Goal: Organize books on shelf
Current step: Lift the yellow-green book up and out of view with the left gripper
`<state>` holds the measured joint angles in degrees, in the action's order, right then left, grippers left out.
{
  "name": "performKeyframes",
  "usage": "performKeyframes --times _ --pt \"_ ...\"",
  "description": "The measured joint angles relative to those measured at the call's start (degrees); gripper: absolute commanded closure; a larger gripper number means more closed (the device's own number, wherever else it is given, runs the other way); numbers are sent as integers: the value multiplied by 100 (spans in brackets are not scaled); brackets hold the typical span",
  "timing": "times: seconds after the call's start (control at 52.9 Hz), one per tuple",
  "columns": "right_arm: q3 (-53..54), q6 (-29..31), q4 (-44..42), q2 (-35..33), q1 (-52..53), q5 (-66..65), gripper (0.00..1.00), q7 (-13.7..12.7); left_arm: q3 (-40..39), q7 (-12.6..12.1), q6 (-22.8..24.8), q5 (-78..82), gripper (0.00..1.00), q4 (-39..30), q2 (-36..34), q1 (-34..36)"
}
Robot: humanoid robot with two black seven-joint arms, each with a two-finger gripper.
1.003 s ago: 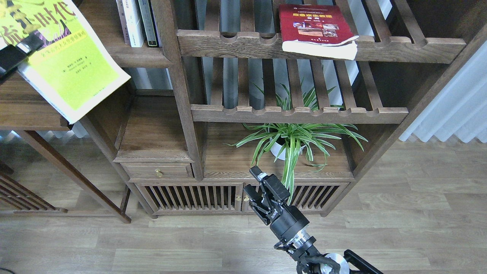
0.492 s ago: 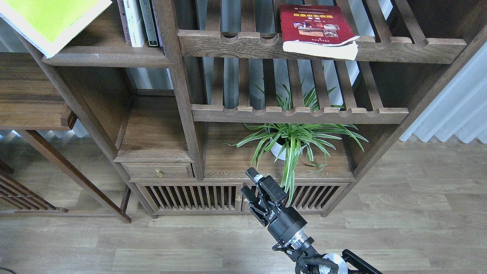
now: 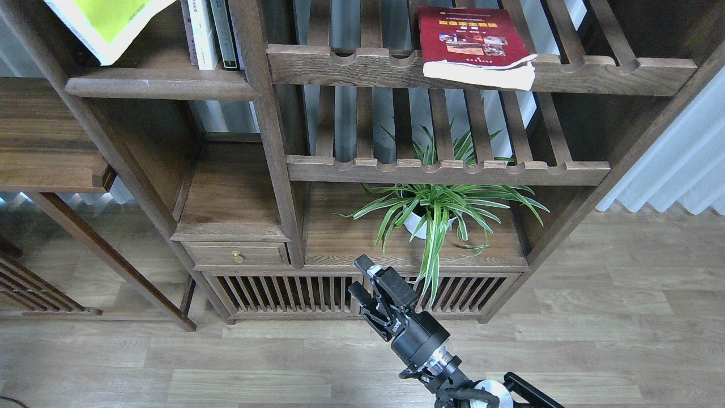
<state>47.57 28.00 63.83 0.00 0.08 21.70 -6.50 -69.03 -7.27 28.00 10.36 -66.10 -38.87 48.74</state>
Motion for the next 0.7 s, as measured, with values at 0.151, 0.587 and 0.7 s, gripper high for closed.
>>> performKeyframes --times 0.151,0.587,0.7 --pt "-6 0 6 0 1 -55 6 0 -19 178 -108 258 94 269 98 10" --pt "-93 0 7 0 -25 -170 6 0 -202 355 -672 583 95 738 281 97" --pt "-136 0 8 0 -41 -188 6 -1 -144 515 -1016 858 95 864 648 182"
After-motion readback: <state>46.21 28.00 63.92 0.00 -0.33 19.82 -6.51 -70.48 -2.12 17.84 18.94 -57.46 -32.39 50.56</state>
